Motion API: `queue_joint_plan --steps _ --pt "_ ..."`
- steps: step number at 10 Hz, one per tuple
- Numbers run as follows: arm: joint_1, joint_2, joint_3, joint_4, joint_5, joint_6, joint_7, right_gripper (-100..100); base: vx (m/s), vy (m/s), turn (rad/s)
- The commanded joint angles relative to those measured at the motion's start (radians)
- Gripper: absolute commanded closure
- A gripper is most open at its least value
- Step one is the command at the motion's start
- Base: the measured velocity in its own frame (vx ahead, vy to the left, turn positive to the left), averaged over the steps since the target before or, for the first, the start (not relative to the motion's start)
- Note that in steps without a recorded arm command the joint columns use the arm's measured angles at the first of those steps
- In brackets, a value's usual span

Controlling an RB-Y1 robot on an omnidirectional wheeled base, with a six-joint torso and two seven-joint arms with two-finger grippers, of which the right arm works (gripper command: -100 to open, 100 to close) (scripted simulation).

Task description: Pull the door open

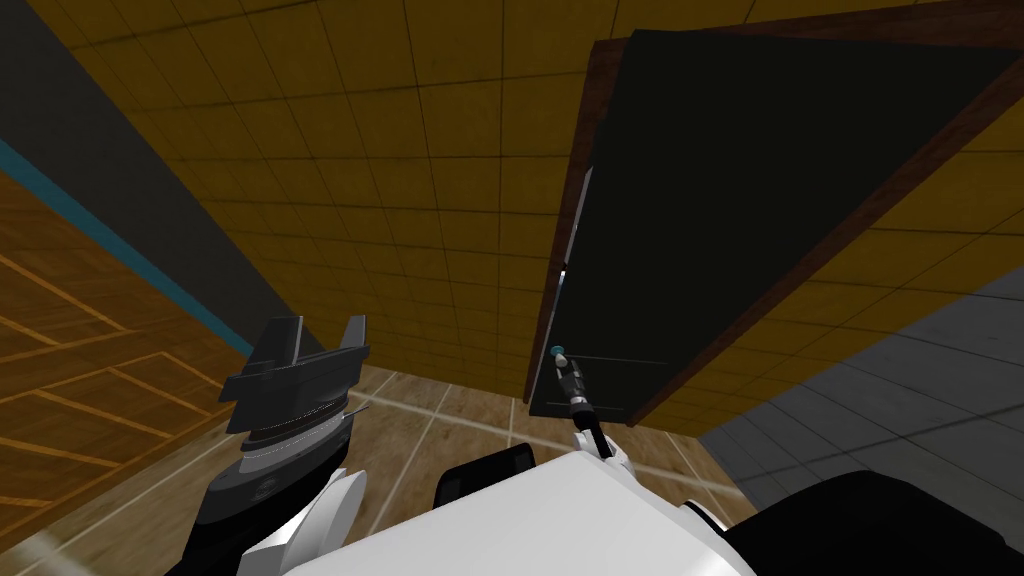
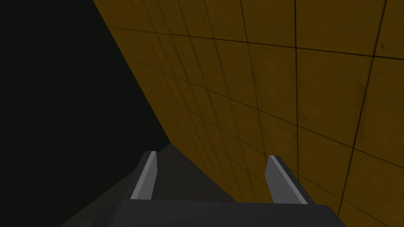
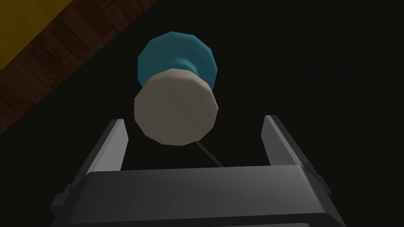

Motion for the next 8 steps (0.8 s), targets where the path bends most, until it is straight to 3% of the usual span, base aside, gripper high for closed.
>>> queue_joint_plan --steps 1,8 --pt "-0.003 0.001 0.005 0.001 -0.008 0.001 -0.028 -100 -0.045 0.002 0.006" --pt "-0.017 0.020 0.050 -0.026 -0.095 0.026 -0.218 -100 -0.059 -0.003 0.011"
